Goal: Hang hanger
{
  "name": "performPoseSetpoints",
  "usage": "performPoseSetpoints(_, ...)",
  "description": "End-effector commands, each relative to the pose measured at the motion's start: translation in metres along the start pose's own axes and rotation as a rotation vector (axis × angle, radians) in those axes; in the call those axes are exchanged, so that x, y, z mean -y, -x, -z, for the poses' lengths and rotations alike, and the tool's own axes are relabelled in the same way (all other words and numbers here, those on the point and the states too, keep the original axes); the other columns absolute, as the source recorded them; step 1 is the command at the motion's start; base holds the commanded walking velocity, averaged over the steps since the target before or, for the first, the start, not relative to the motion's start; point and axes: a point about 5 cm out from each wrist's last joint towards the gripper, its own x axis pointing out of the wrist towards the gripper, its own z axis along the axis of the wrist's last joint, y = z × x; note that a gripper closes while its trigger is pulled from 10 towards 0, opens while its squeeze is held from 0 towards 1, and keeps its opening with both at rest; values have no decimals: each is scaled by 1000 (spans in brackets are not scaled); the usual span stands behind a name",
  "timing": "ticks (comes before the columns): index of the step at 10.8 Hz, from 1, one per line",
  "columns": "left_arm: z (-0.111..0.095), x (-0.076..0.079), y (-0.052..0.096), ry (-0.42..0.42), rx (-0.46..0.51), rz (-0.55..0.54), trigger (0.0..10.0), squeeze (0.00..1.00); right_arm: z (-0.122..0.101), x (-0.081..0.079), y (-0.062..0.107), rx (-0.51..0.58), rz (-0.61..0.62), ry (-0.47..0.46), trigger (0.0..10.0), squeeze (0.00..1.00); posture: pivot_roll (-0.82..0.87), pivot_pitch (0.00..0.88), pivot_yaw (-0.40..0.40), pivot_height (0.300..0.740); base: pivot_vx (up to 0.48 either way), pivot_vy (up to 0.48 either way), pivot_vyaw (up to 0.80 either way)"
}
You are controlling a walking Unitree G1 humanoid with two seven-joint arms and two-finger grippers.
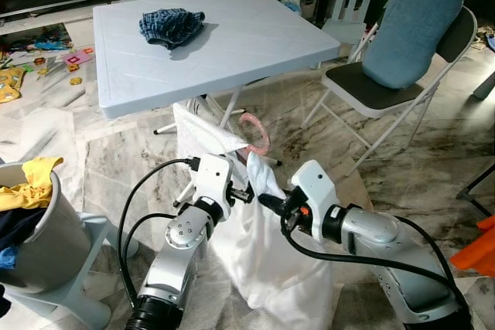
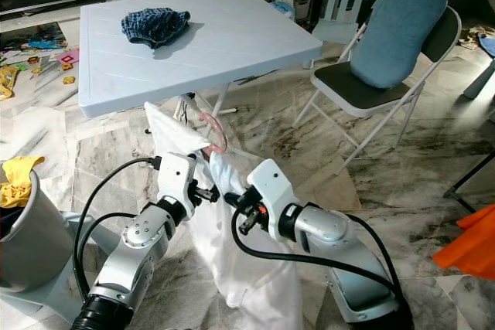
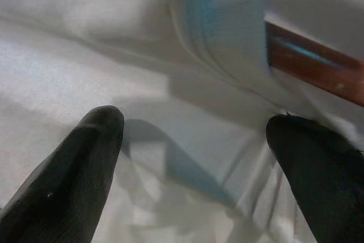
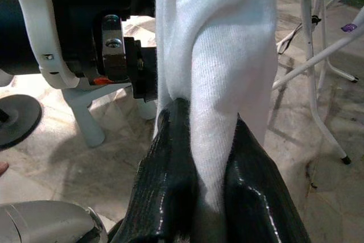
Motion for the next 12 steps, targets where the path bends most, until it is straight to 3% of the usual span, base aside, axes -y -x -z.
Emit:
performPoseSetpoints(1,1,4,-1,-13,3,35,10000,0,-11,-7,-2,39,-38,22,10000,0,-210,21,2,740,0,0,0)
performPoseSetpoints(2,2,3,-1,-22,-1,36,7098,0,-12,-8,-1,37,-55,27,10000,0,-210,21,2,740,0,0,0)
performPoseSetpoints(3,4,-2,-1,-30,-15,13,510,0,-12,-9,2,27,-80,41,10000,0,-211,20,3,740,0,0,0)
performPoseSetpoints(4,3,-5,-2,-28,-15,0,0,0,-10,-9,5,13,-93,47,10000,0,-213,20,5,740,0,0,0)
performPoseSetpoints(6,3,-14,-1,-60,-21,-41,0,0,-2,1,10,-33,-66,50,10000,0,-213,18,7,740,0,0,0)
performPoseSetpoints(12,10,-41,4,-86,-64,-187,0,0,1,4,16,-64,-76,81,10000,0,-213,11,6,740,0,0,0)
